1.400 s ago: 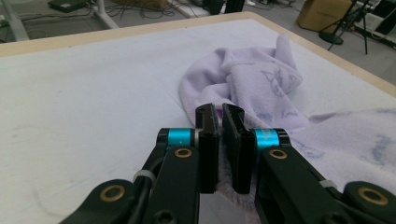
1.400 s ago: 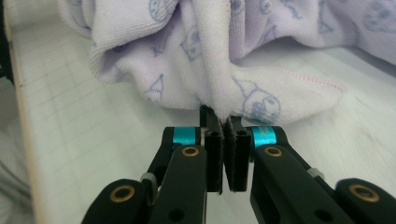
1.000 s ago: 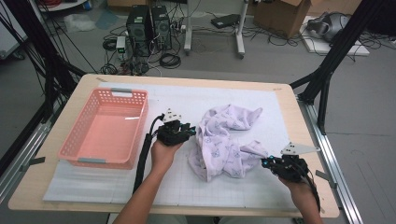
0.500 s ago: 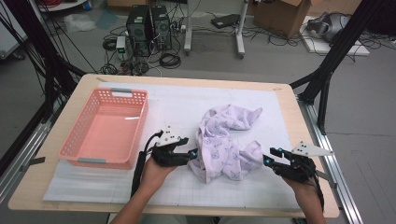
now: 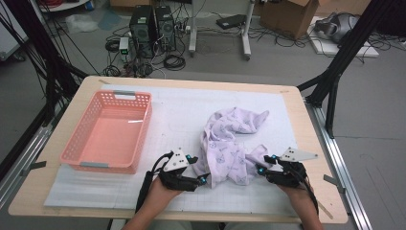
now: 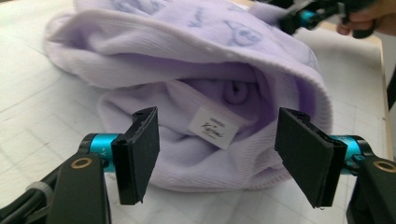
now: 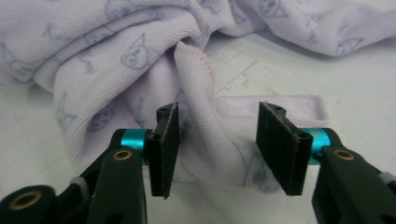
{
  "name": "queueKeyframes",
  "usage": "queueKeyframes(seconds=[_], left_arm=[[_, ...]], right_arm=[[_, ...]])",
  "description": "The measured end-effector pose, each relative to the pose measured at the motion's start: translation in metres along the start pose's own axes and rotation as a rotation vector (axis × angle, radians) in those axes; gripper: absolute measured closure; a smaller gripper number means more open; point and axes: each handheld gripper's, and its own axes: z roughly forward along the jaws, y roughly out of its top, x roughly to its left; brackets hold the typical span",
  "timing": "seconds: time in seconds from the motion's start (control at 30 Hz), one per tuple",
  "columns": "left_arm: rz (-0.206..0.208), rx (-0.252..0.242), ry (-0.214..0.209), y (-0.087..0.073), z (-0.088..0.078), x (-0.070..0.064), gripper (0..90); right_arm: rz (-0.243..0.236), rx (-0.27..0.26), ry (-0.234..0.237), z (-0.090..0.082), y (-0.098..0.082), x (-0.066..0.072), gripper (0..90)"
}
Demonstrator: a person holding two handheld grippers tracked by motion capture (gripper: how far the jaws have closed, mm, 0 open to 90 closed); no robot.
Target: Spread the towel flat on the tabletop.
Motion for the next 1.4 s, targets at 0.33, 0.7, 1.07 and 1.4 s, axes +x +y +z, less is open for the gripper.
queueKeyframes(seconds=[0.33,0.7,1.07,1.4], left_arm=[[0.064,0.048,-0.040,0.002,0.020,-0.022,31.9],[0.109,0.116,-0.030,0.006,0.021,-0.026,83.8],[-0.038,-0.150,0.026,0.040,-0.039,0.011,84.6],[-0.241,-0.096,0.162,0.051,-0.010,0.072,84.5]], right_arm=[[0.037,-0.043,-0.079,0.002,0.005,-0.001,82.4],[0.064,-0.038,-0.055,-0.003,0.004,0.001,82.1],[0.108,-0.054,0.033,-0.059,0.016,0.001,83.2],[0.207,-0.091,-0.017,-0.024,0.049,-0.017,82.1]])
